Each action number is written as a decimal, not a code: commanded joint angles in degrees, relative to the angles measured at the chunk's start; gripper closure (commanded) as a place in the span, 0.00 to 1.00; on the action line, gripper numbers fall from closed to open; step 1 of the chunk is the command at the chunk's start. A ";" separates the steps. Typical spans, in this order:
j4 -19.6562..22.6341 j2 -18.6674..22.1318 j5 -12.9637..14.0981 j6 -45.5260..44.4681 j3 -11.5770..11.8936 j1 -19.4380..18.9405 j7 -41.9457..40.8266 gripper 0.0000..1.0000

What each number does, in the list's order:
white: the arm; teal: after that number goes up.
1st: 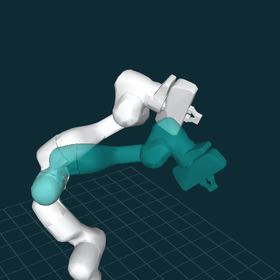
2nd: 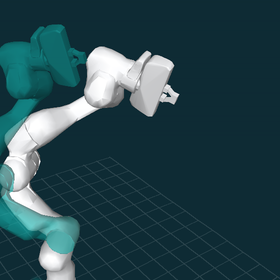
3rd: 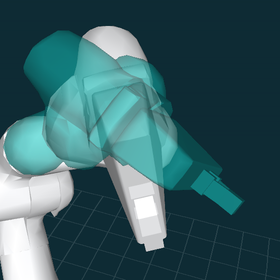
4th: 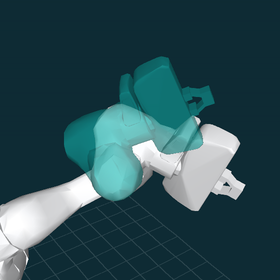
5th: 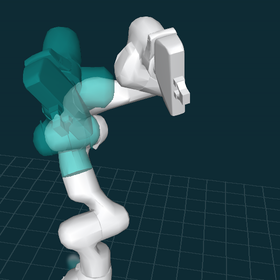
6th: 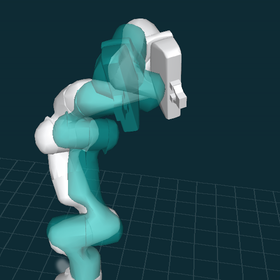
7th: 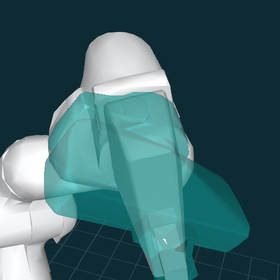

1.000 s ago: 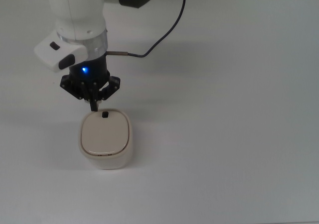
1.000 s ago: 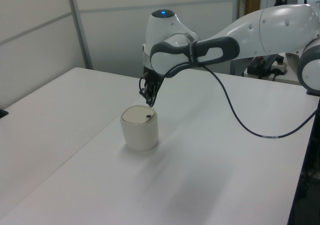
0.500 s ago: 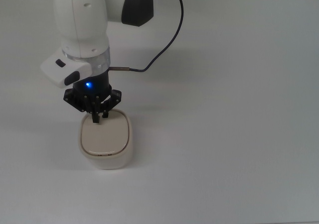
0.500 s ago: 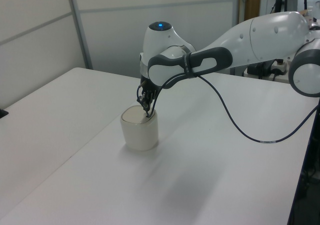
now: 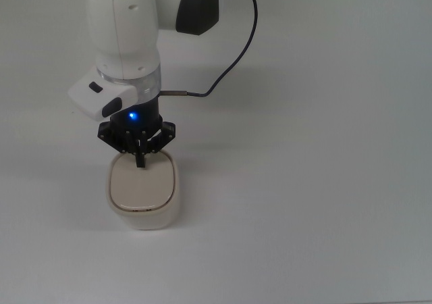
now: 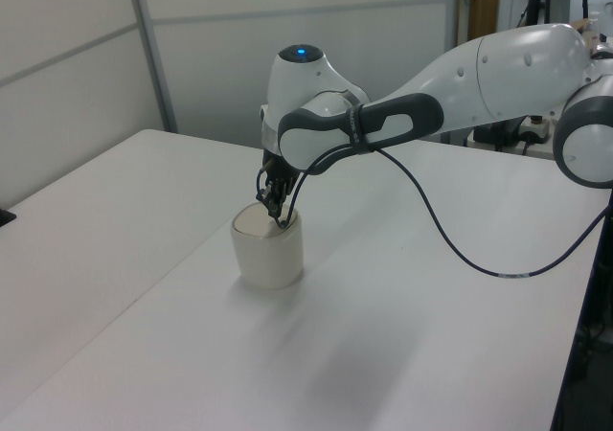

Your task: Open the trash can

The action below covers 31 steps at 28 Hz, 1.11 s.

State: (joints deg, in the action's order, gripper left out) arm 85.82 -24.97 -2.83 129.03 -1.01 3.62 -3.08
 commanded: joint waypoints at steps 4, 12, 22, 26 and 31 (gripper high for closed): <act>1.27 0.01 -0.86 0.26 0.40 -0.72 0.53 1.00; 2.33 -1.22 -2.45 0.26 0.48 -0.72 1.85 1.00; 1.72 0.62 -2.01 -0.88 0.48 -0.46 2.64 1.00; 1.54 2.91 -1.48 -2.46 0.40 -0.37 2.64 1.00; -0.74 6.33 -1.22 -8.00 0.40 -0.37 2.64 1.00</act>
State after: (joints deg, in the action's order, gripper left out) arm 85.59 -23.22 -3.67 126.80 -0.96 3.55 -1.71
